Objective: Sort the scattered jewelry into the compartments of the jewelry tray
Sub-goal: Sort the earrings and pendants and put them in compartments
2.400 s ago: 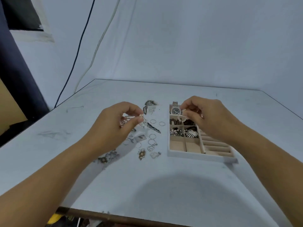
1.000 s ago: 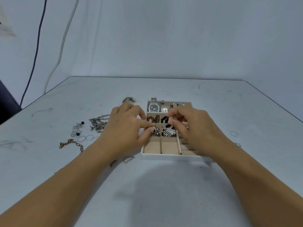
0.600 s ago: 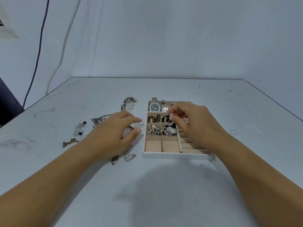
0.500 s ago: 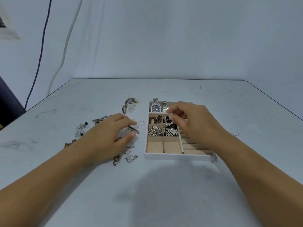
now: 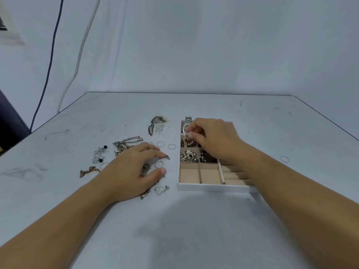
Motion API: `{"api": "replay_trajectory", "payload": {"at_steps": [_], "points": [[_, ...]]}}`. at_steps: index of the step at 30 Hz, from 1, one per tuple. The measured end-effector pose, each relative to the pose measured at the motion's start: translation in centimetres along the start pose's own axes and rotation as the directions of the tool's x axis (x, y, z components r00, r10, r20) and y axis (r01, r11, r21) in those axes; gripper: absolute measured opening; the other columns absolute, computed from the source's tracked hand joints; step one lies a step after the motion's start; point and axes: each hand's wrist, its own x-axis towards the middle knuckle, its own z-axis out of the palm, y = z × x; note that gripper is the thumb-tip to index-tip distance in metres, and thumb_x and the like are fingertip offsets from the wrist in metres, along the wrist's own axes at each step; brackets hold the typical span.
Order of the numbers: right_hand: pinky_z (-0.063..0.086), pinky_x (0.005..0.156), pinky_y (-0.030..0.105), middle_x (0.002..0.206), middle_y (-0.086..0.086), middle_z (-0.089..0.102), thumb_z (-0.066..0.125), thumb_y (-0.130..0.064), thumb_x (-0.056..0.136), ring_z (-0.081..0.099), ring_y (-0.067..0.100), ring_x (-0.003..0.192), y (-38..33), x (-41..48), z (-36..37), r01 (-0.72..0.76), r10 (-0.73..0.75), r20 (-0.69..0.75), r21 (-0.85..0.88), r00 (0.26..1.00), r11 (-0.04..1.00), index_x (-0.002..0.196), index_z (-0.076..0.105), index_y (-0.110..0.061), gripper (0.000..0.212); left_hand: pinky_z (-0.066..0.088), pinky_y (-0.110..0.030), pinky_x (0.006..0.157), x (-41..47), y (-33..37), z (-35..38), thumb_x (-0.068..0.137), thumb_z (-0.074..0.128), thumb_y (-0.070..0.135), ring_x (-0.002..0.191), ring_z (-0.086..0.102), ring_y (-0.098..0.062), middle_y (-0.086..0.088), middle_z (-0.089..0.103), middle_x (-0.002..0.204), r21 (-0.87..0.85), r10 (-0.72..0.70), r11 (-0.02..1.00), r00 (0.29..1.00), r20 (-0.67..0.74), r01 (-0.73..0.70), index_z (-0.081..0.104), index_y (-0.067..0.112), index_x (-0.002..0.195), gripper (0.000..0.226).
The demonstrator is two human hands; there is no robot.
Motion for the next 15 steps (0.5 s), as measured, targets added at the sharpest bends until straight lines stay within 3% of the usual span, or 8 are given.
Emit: {"api": "replay_trajectory", "payload": {"at_steps": [2,4,6,11,15], "points": [[0.044,0.080,0.023,0.089,-0.008,0.063,0.059,-0.026,0.091,0.057,0.013,0.091,-0.19,0.27,0.45,0.019,-0.018,0.035,-0.037,0.999,0.999,0.101,0.068,-0.022,0.014,0.043,-0.021,0.092,0.02,-0.05,0.00,0.084,0.045,0.062,0.113,0.046,0.007,0.025,0.048,0.123,0.000,-0.005,1.000,1.000,0.001,0.005,0.057,0.037,0.122,0.047],[0.043,0.084,0.032,0.098,-0.002,0.058,0.060,-0.028,0.090,0.051,0.018,0.099,-0.23,0.49,0.87,0.071,-0.065,0.044,-0.147,0.997,0.987,0.101,0.071,-0.022,0.017,0.043,-0.022,0.093,0.03,-0.15,0.02,0.084,0.044,0.062,0.114,0.045,0.007,0.026,0.048,0.124,0.003,-0.009,1.000,1.000,0.007,0.009,0.056,0.038,0.122,0.047],[0.041,0.085,0.033,0.103,0.003,0.053,0.059,-0.032,0.090,0.046,0.021,0.102,-0.36,0.55,1.06,0.099,-0.089,0.051,-0.241,0.995,0.965,0.103,0.072,-0.021,0.021,0.043,-0.022,0.094,0.01,-0.15,0.05,0.084,0.044,0.062,0.114,0.045,0.007,0.026,0.047,0.123,0.005,-0.009,1.000,1.000,0.012,0.009,0.056,0.038,0.123,0.047],[0.037,0.077,0.030,0.097,-0.001,0.049,0.057,-0.037,0.090,0.046,0.018,0.099,-0.52,0.43,0.98,0.081,-0.067,0.070,-0.217,0.995,0.973,0.096,0.071,-0.023,0.021,0.044,-0.023,0.094,0.04,-0.17,0.03,0.084,0.044,0.062,0.114,0.045,0.007,0.026,0.047,0.124,0.005,-0.012,1.000,1.000,0.005,0.012,0.055,0.039,0.123,0.047],[0.042,0.085,0.035,0.099,0.001,0.053,0.056,-0.039,0.090,0.048,0.020,0.100,-0.75,0.52,0.71,0.094,-0.078,0.078,-0.215,0.994,0.972,0.095,0.070,-0.022,0.023,0.042,-0.023,0.096,-0.04,0.06,-0.13,0.085,0.046,0.060,0.115,0.045,0.007,0.026,0.047,0.124,0.000,-0.006,1.000,1.000,0.014,0.006,0.055,0.039,0.123,0.045]]}}
